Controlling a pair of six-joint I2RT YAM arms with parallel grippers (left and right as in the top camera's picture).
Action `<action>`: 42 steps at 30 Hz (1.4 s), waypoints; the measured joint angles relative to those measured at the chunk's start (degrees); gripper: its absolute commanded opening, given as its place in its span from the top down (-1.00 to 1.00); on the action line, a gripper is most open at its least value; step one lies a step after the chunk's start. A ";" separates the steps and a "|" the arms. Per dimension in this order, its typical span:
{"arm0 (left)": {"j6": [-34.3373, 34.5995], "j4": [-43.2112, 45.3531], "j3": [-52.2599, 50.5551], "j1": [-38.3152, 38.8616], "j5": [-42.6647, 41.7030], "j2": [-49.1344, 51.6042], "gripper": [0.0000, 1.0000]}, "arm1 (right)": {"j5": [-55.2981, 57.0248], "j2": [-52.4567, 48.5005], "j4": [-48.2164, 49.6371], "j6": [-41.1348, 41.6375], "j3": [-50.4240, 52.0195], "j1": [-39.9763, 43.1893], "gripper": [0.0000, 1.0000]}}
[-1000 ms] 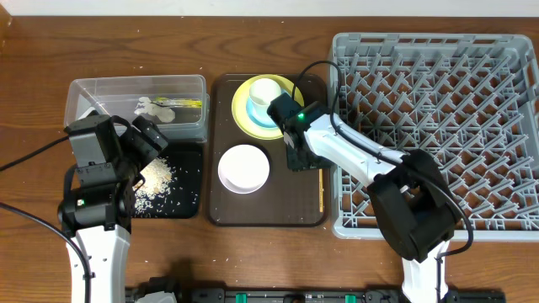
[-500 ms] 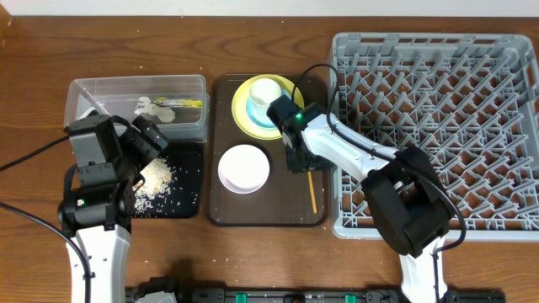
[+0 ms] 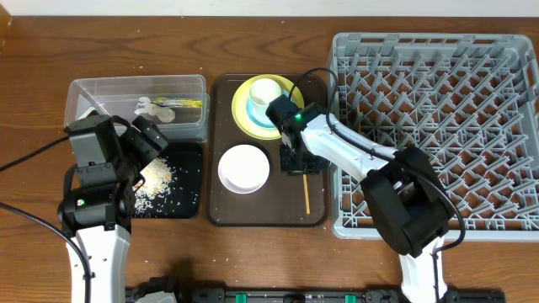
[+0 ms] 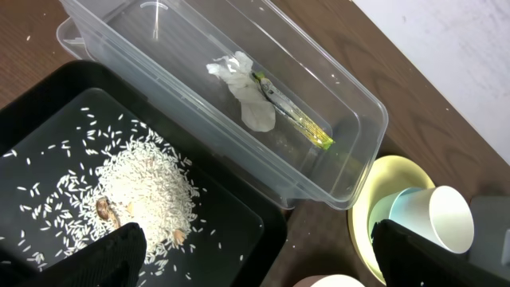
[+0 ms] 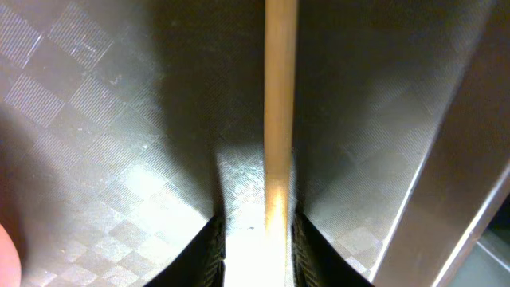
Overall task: Sort waste into correct bins and load items into the dishwasher rack
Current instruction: 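Carry the chopstick with the right gripper into the dish rack and insert it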
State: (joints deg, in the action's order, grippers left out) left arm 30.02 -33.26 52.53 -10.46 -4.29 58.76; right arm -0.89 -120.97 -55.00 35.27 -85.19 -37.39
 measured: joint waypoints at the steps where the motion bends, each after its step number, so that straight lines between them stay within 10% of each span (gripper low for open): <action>1: 0.00 -0.02 0.00 0.00 0.00 0.00 -0.87 | -0.09 0.00 -0.02 0.02 0.00 0.00 0.67; 8: 0.00 0.00 0.00 0.00 0.00 0.00 -0.87 | -0.07 0.00 -0.09 0.04 -0.07 0.00 0.97; 42: 0.00 -0.02 0.00 0.00 0.00 0.00 -0.87 | 7.10 14.80 -11.43 -12.37 -11.30 14.53 0.97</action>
State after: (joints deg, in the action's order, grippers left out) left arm 30.02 -33.28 52.53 -10.46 -4.29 58.76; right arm 6.22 -106.17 -66.43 22.90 -96.49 -22.85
